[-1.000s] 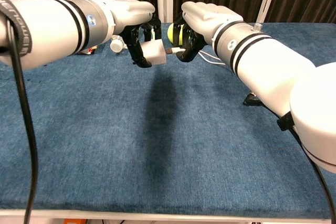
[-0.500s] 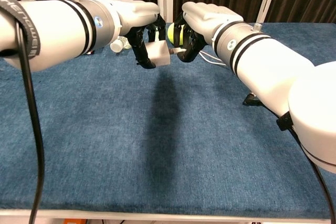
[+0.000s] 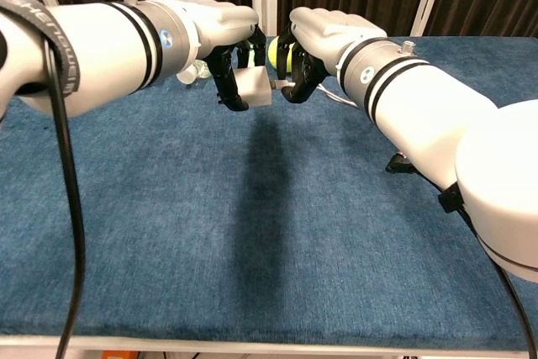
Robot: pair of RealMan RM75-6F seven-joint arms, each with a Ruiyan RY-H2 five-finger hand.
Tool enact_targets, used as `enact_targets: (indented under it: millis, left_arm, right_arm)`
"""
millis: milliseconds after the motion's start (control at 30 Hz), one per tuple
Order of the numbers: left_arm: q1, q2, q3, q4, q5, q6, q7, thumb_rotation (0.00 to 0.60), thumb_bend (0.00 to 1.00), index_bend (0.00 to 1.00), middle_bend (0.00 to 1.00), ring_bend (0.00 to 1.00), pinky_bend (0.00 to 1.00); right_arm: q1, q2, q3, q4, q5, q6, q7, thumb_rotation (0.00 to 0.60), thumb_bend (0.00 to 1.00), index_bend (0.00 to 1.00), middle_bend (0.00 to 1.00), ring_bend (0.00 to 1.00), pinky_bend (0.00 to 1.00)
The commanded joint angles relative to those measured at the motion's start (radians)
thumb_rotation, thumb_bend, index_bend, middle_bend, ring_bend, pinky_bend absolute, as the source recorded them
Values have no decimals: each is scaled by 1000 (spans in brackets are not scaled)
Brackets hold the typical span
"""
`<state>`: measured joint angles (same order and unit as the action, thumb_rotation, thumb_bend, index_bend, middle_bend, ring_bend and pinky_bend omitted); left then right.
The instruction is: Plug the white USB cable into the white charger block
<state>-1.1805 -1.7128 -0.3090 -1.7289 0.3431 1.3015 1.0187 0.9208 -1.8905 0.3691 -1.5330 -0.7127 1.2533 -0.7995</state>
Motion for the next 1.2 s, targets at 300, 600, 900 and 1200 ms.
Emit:
enact_targets:
  millis: [300,600,900,1200]
  left_arm:
    - [-4,-13,5,16,5,14,17,600,272,444,502,438,128]
    - [-2,-20,-5,19,2,8,15,600,272,444,502,438,127]
    - [-2,-21,-13,19,-6,-5,10,600,273,444,502,438,129]
    - [-1,-19,-18,20,-10,-11,4,600,272,444,502,438,130]
  right_arm:
    - [0,-9,6,-1,9,3,10,600,410,636,509,278,0]
    - [1,-15,8,1,8,4,15,600,407,637,509,278,0]
    - [2,-25,7,8,2,1,28,600,407,637,509,278,0]
    - [-3,-25,3,4,-1,4,30,600,364,578,499,278,0]
